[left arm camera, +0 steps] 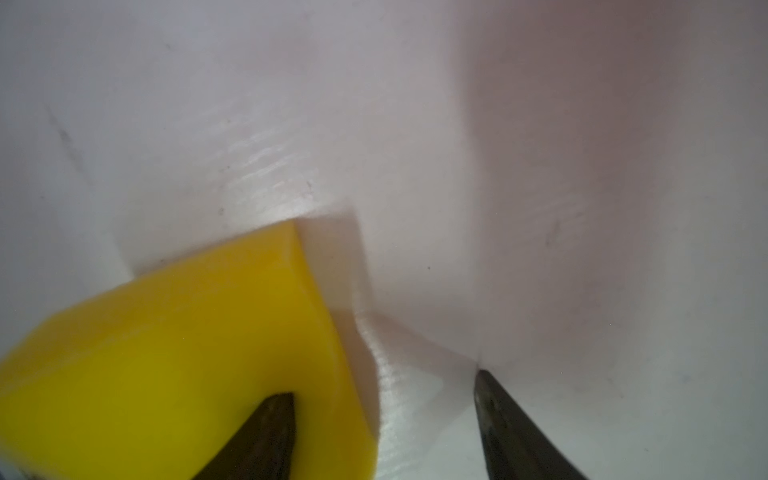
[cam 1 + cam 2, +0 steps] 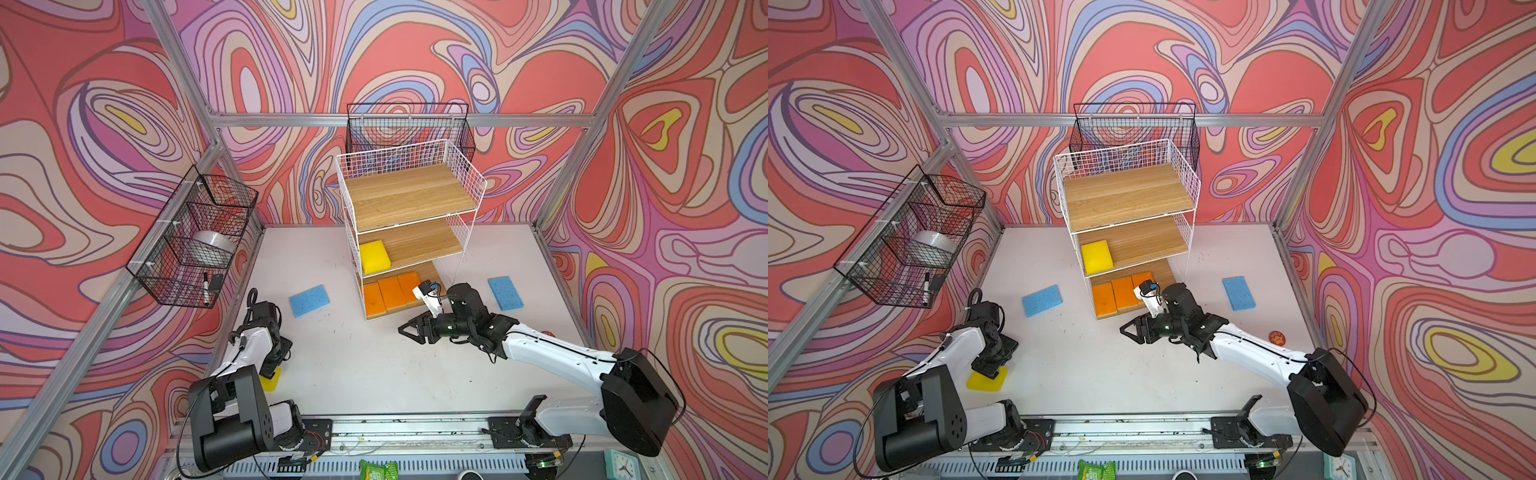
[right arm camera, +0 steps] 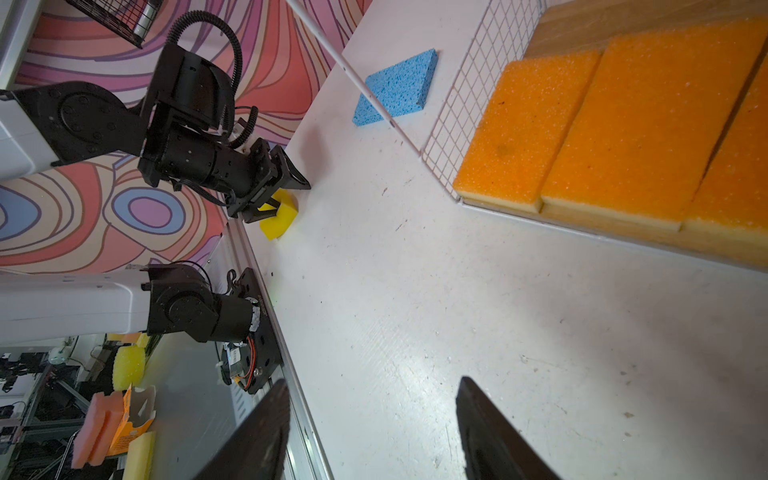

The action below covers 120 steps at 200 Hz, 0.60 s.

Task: Place and organize the cleaning sponges onto the shelf
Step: 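Grasp the second yellow sponge near the table edge with the left gripper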

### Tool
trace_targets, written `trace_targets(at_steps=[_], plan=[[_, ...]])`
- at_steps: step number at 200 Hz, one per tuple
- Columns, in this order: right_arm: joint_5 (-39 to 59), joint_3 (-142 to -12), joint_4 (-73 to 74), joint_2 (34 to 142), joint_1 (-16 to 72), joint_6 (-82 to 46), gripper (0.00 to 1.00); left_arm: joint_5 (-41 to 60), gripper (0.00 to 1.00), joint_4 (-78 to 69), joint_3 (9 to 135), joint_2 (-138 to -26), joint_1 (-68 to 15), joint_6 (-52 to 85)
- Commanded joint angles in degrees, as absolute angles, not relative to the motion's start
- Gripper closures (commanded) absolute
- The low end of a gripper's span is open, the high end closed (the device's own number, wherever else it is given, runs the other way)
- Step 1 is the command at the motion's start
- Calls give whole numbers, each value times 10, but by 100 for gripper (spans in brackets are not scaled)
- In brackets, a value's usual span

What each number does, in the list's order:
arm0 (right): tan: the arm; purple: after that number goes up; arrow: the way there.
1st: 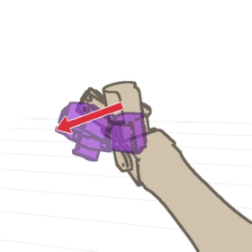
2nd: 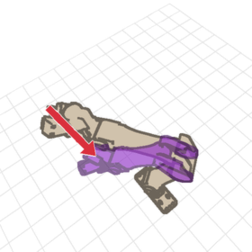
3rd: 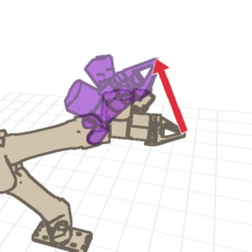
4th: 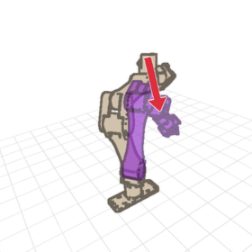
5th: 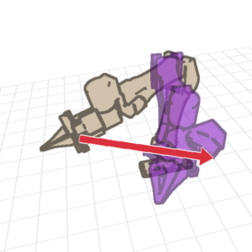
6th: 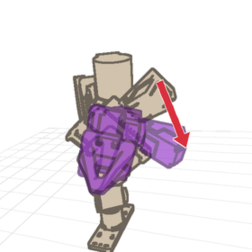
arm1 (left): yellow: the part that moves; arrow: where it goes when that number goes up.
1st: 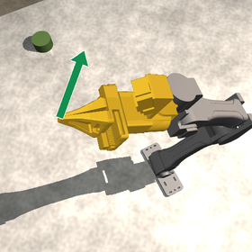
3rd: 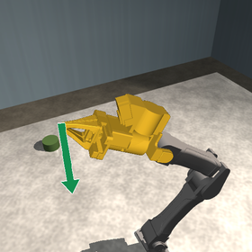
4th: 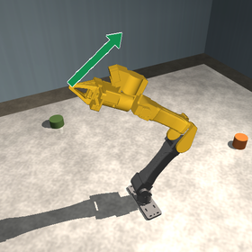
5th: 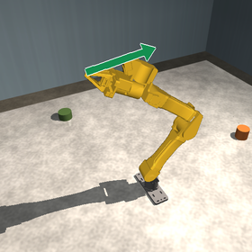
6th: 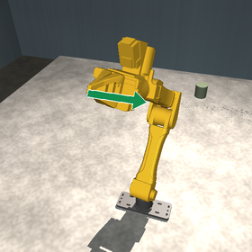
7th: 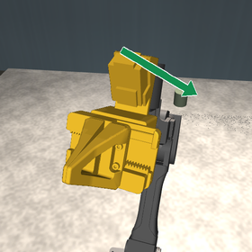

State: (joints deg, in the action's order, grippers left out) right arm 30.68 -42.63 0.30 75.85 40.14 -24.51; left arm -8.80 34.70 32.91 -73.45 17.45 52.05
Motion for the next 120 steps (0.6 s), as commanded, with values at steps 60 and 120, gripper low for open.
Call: trace_targets(at_steps=[60,120], plan=[[288,-452,-14,777,398,-242,35,13,100,277,301,-705,175,505],[318,-408,9,760,355,-313,35,53,100,308,313,-640,20,518]])
